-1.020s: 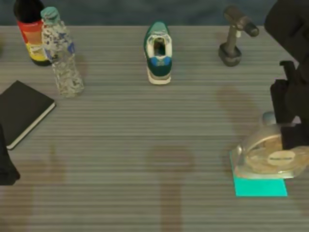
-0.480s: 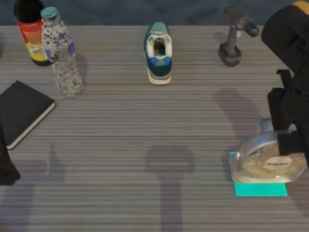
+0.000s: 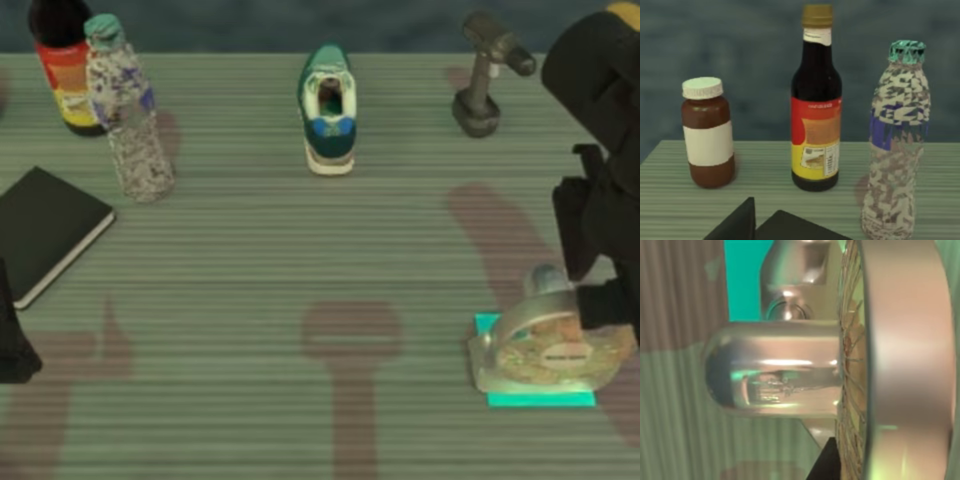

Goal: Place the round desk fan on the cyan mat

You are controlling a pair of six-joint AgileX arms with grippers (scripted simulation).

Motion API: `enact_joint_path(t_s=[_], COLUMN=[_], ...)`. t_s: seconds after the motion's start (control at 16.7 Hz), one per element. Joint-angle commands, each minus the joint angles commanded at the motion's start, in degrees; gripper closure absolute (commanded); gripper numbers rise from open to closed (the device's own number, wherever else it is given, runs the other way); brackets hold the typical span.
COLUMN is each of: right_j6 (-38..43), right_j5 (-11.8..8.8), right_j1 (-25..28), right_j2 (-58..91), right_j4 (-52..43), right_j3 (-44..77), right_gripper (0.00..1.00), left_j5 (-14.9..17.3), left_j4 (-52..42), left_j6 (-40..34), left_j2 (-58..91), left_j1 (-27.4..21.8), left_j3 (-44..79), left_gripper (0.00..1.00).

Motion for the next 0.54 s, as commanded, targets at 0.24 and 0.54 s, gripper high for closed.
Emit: enact_joint_path(t_s=[0.24,0.54], right_j6=[0.0,0.0], right_j5=[0.0,0.0], right_j1=[0.0,0.0], right_j2=[0.0,0.0], right_j4=[0.0,0.0], right_j3=[0.0,0.0], right_gripper=[0.0,0.0], left_j5=[0.0,0.0], left_j4=[0.0,0.0], left_j6=[0.0,0.0], left_j2=[0.0,0.0], left_j1=[0.0,0.0], left_j3=[0.0,0.0], left_gripper=[0.0,0.0])
